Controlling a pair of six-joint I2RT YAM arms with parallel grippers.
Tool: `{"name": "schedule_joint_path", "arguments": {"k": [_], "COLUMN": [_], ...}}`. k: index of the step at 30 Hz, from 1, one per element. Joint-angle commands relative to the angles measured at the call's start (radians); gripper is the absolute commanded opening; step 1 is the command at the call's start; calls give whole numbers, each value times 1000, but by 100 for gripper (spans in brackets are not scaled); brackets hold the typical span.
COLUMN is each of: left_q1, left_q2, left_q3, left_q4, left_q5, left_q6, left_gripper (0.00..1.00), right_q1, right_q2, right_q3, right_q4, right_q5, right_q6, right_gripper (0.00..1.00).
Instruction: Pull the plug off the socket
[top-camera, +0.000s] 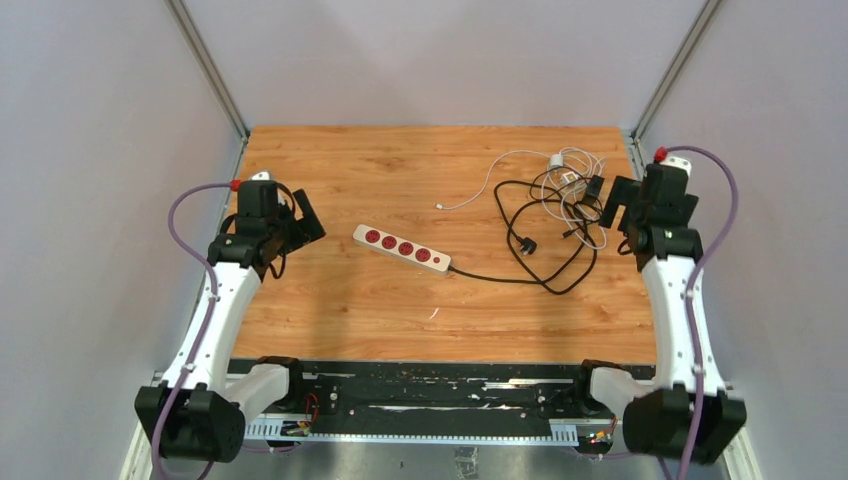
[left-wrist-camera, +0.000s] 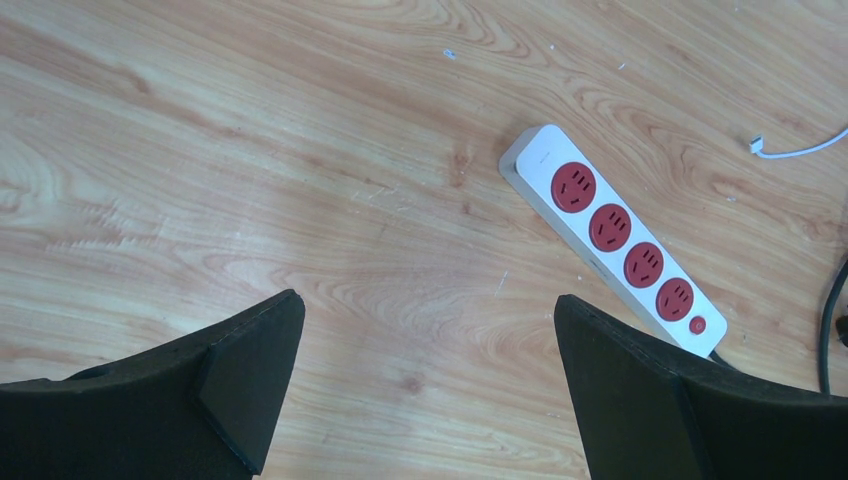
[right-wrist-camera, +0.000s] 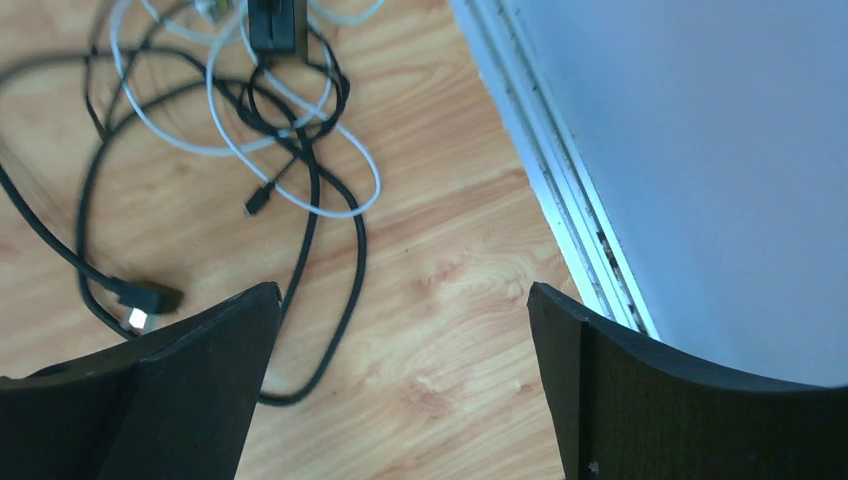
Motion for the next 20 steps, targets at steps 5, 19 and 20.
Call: {"name": "schedule_joint_path", "arguments": {"k": [5,19,20], "left_q1": [-2,-1,-1], "left_q2": [-109,-156,-155], "left_q3": [-10,-9,-8], "left_q4": [-75,-109,-109], "left_q5": [-73,-93,-94], "left_q6": [-8,-16,-18], "left_gripper": [100,100,100], "right_q1": [2,2,1], "right_q2": [-340,-456,-457], "right_q3": [-226,-295,-294], "right_q4": [241,252,252], "right_q5": [226,250,247], "right_q6": [267,237,237], "right_gripper": [100,100,100]}}
